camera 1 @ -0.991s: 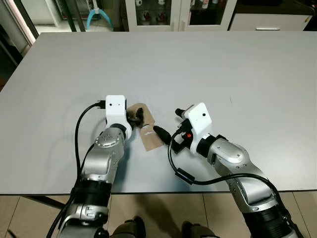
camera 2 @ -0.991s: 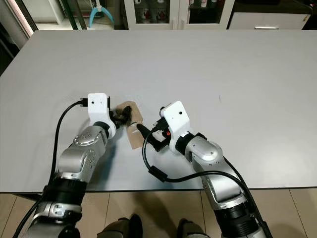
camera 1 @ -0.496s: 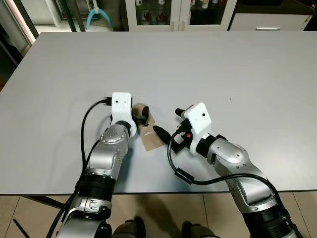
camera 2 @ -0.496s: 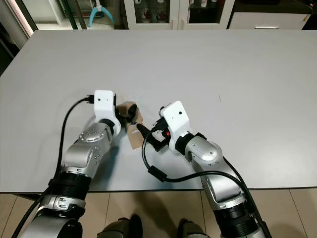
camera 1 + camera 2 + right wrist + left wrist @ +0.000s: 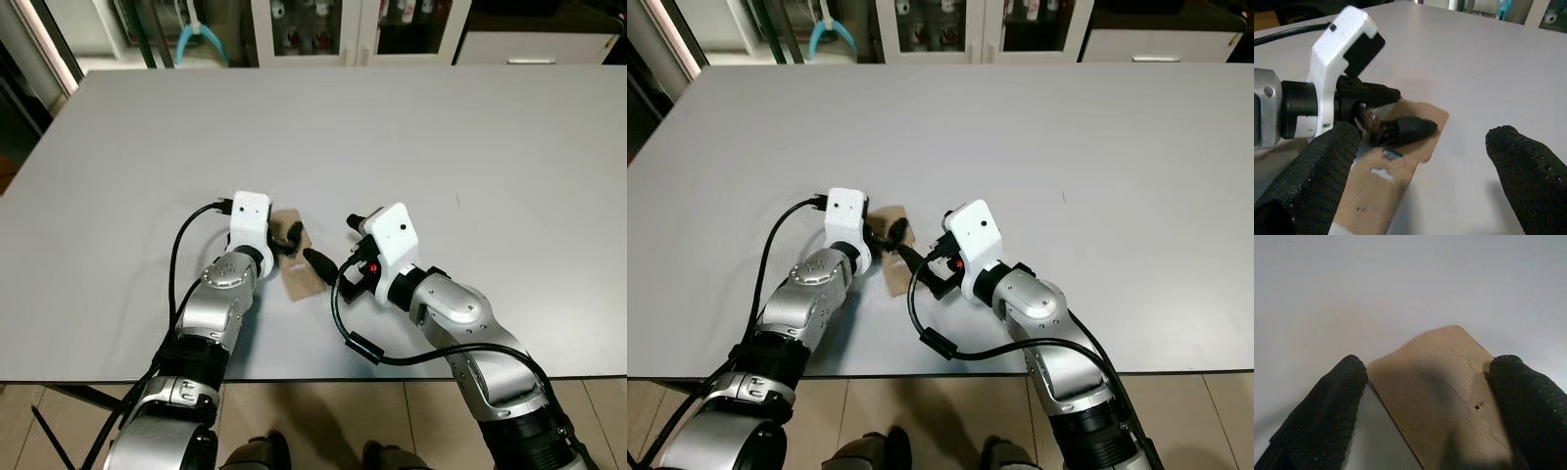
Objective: Picking trash to rubbish bin
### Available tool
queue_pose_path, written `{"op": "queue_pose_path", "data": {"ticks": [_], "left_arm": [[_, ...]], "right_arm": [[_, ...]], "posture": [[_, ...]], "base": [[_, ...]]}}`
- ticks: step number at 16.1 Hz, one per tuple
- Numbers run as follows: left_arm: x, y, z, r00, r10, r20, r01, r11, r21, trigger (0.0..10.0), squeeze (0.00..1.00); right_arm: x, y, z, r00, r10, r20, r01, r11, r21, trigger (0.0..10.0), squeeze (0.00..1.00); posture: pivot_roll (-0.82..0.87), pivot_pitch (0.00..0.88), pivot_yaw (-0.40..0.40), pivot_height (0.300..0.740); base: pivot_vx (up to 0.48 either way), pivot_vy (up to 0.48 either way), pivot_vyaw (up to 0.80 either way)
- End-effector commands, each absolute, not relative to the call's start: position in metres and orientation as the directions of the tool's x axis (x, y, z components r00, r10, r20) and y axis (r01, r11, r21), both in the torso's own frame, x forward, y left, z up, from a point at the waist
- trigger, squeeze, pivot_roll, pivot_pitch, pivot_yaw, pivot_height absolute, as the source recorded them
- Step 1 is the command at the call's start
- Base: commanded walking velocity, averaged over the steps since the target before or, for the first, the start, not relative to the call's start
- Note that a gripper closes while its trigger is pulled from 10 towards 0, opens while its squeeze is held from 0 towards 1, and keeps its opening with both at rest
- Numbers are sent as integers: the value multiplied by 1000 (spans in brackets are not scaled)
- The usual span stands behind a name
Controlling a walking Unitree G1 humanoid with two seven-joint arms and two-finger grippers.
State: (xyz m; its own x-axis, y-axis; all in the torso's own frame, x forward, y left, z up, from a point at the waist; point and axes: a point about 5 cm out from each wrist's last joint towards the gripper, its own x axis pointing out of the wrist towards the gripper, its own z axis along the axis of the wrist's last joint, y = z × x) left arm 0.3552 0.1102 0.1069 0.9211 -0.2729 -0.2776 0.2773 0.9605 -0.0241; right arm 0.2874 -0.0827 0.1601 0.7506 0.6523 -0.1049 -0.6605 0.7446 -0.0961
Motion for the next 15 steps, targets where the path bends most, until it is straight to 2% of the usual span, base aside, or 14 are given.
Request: {"op": "queue_pose_path", "data": {"ticks": [1,8,15], "left_arm": [[326,104,47,795,-326,-512,328,940,-90,0,0],[320,105,41,781,-394,-484,377,916,-137,0,0],[320,109,41,783,-402,-474,377,914,-151,0,0]], "right_arm": [[285,-84,160,752,651,-104,-659,746,-97,10000,918],[285,-83,160,747,656,-109,-665,741,-97,10000,918],[285,-84,159,745,657,-113,-666,739,-99,10000,910]], "posture": [[-194,173,51,740],[-187,174,43,740],[-189,176,40,740]], "base": [[0,0,0],[0,0,0],[0,0,0]]}}
